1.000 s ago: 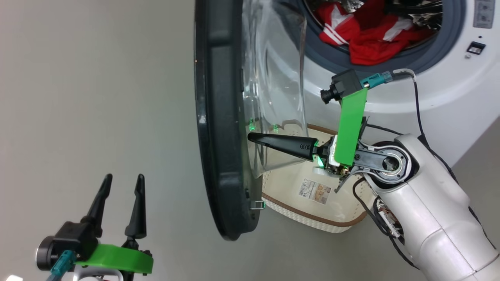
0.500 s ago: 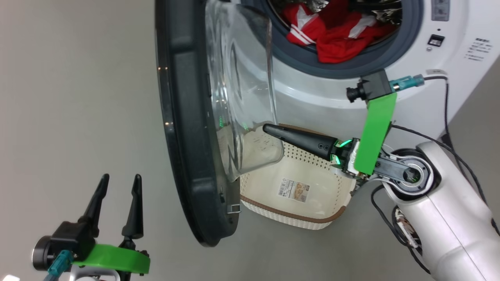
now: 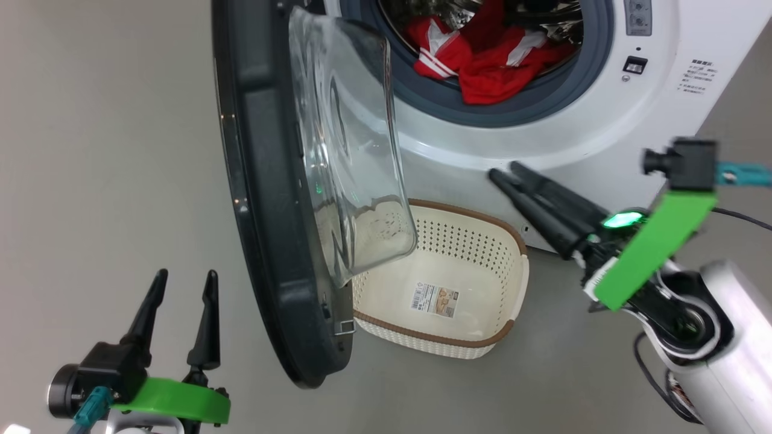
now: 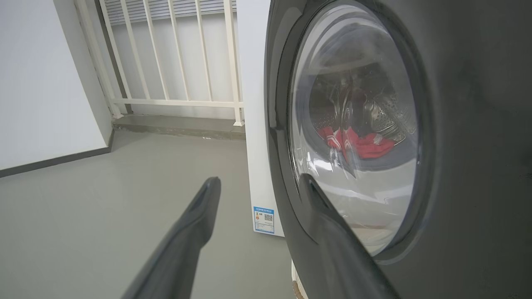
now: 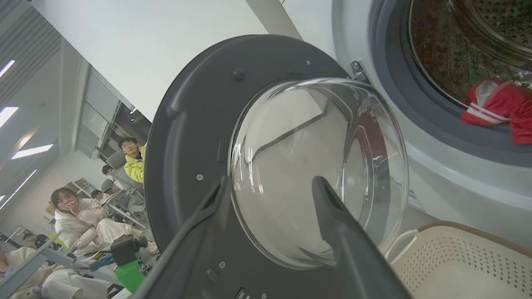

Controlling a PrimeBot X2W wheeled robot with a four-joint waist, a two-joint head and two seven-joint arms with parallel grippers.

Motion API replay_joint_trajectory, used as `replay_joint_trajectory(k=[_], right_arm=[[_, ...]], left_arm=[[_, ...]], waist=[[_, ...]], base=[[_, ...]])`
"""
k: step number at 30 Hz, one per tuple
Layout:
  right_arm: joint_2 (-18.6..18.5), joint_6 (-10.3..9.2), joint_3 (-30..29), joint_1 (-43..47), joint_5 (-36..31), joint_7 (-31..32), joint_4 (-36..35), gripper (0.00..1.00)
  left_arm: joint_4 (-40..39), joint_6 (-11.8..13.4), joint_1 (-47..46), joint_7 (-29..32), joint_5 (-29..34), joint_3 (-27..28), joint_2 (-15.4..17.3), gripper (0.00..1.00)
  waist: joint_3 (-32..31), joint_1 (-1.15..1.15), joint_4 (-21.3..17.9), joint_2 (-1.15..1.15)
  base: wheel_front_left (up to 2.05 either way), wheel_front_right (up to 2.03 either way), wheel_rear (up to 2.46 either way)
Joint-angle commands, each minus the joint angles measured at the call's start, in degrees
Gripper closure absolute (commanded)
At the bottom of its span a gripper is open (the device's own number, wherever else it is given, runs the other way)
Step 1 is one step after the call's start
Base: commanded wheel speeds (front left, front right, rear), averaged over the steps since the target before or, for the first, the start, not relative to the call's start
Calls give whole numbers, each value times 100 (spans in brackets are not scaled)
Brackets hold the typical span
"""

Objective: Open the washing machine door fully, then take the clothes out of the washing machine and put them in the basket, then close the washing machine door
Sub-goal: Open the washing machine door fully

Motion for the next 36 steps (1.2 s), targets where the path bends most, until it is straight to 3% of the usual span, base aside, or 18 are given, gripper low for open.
replay_joint_trajectory(k=[1, 7, 14, 19, 28, 36], right_arm=[[-137, 9, 49, 137, -260, -472, -199, 0], [-489, 9, 192, 520, -1039, -1941, 97, 0], [-608, 9, 240, 850, -1722, -2958, 623, 0], [-578, 9, 1, 1139, -2410, -3127, 1022, 0], [-85, 9, -750, 1619, -3620, -3137, 1141, 0], [198, 9, -1085, 1774, -4075, -3138, 1238, 0]], left_arm=[[-126, -17, -123, -53, 42, 214, 156, 0], [-134, -17, -54, -53, 30, 261, 166, 0], [-144, -17, -10, -53, 23, 286, 195, 0], [-179, -17, 3, -53, 17, 305, 189, 0], [-159, -17, 50, -53, 5, 326, 171, 0], [-160, -17, 38, -53, -4, 333, 177, 0]], waist=[[-33, 0, -27, 0], [-130, 0, -52, 0], [-213, 0, -46, 0], [-225, 0, -37, 0], [-269, 0, -91, 0], [-246, 0, -121, 0]], base=[[0, 0, 0], [0, 0, 0], [0, 0, 0], [0, 0, 0], [0, 0, 0], [0, 0, 0]])
